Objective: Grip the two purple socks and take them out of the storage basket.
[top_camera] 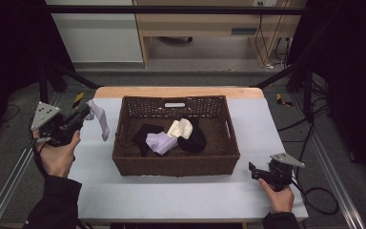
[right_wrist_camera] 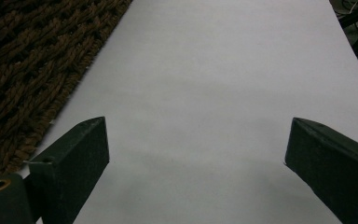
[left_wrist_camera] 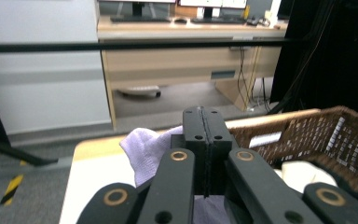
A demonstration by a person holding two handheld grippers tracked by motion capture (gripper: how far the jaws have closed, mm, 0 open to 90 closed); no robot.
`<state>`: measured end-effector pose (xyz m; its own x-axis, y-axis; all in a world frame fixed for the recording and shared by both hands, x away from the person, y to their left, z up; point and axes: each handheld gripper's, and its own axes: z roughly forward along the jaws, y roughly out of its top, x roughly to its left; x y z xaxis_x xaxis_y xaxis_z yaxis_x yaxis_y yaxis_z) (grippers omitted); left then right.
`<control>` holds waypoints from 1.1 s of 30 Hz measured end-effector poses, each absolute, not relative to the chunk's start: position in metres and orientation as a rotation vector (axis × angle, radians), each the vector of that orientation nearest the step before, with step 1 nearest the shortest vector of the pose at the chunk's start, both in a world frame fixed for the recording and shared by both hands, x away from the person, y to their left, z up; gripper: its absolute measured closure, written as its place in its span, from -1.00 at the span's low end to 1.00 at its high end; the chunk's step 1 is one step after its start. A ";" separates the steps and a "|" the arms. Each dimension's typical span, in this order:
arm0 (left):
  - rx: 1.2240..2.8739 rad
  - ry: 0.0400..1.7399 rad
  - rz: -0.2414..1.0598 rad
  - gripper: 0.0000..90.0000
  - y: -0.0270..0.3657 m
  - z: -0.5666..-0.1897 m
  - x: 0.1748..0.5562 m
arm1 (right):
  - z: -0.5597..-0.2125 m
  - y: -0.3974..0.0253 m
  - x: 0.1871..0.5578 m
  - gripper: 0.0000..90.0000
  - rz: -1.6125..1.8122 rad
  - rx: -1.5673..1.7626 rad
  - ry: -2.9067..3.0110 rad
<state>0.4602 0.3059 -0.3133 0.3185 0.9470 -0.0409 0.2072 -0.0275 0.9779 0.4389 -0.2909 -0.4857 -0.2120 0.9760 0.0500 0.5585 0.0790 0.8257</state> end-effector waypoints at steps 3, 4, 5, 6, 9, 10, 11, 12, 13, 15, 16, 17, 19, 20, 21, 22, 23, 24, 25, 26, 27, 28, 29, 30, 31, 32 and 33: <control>1.510 1.135 0.836 0.99 0.311 -0.328 0.459 | -0.486 -0.291 0.439 -0.86 1.015 1.515 1.828; 1.510 1.135 0.836 0.99 0.311 -0.328 0.459 | -0.486 -0.291 0.439 -0.86 1.015 1.515 1.828; 1.518 1.145 0.830 0.99 0.313 -0.334 0.459 | -0.486 -0.291 0.439 -0.86 1.014 1.515 1.828; 1.522 1.152 0.823 0.99 0.314 -0.338 0.458 | -0.486 -0.291 0.439 -0.86 1.013 1.514 1.829; 1.549 1.173 0.808 0.99 0.316 -0.353 0.458 | -0.486 -0.291 0.439 -0.86 1.013 1.514 1.828; 1.561 1.180 0.804 0.99 0.316 -0.358 0.458 | -0.486 -0.291 0.439 -0.86 1.013 1.514 1.828; 1.578 1.188 0.799 0.99 0.317 -0.365 0.458 | -0.486 -0.291 0.439 -0.86 1.013 1.514 1.828; 1.586 1.193 0.798 0.99 0.317 -0.369 0.458 | -0.486 -0.291 0.439 -0.86 1.014 1.513 1.828; 1.607 1.209 0.792 0.99 0.317 -0.378 0.458 | -0.486 -0.291 0.439 -0.86 1.014 1.513 1.828; 1.614 1.221 0.785 0.99 0.318 -0.384 0.458 | -0.486 -0.291 0.439 -0.86 1.014 1.514 1.828; 1.619 1.228 0.776 0.99 0.319 -0.389 0.458 | -0.486 -0.291 0.439 -0.86 1.014 1.514 1.828; 1.626 1.237 0.769 0.99 0.319 -0.394 0.458 | -0.486 -0.291 0.439 -0.86 1.014 1.514 1.829; 1.637 1.252 0.756 0.99 0.320 -0.402 0.458 | -0.486 -0.291 0.439 -0.86 1.014 1.514 1.829; 1.638 1.257 0.751 0.99 0.320 -0.405 0.458 | -0.486 -0.291 0.439 -0.86 1.013 1.513 1.829; 1.645 1.264 0.743 0.99 0.320 -0.408 0.458 | -0.486 -0.291 0.439 -0.86 1.012 1.512 1.828; 1.653 1.267 0.740 0.99 0.321 -0.411 0.458 | -0.486 -0.291 0.439 -0.86 1.012 1.512 1.828; 1.665 1.275 0.730 0.99 0.321 -0.415 0.458 | -0.486 -0.291 0.439 -0.86 1.013 1.513 1.829; 1.669 1.279 0.728 0.99 0.320 -0.418 0.458 | -0.486 -0.291 0.439 -0.86 1.014 1.516 1.827; 1.681 1.286 0.727 0.99 0.320 -0.422 0.458 | -0.486 -0.291 0.439 -0.86 1.013 1.513 1.828; 1.690 1.293 0.726 0.99 0.320 -0.426 0.458 | -0.486 -0.291 0.439 -0.86 1.013 1.515 1.828; 1.708 1.307 0.725 0.99 0.320 -0.433 0.459 | -0.486 -0.291 0.439 -0.86 1.013 1.513 1.829; 1.708 1.307 0.725 0.99 0.320 -0.433 0.459 | -0.486 -0.291 0.439 -0.86 1.013 1.513 1.829; 1.729 1.324 0.722 0.99 0.321 -0.438 0.460 | -0.486 -0.291 0.439 -0.86 1.012 1.512 1.829; 1.731 1.331 0.720 0.99 0.322 -0.440 0.460 | -0.486 -0.291 0.439 -0.86 1.013 1.512 1.829; 1.740 1.344 0.707 0.98 0.323 -0.443 0.459 | -0.486 -0.291 0.439 -0.86 1.015 1.511 1.827; 1.740 1.344 0.707 0.97 0.323 -0.443 0.459 | -0.486 -0.291 0.439 -0.86 1.015 1.511 1.827; 1.743 1.352 0.712 0.94 0.323 -0.445 0.458 | -0.486 -0.291 0.439 -0.86 1.015 1.512 1.828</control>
<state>0.4585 0.3231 -0.4447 0.2701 0.9620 -0.0403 0.5116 -0.1079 0.8524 0.4388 -0.2908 -0.4857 -0.2122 0.9760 0.0486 0.5572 0.0800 0.8265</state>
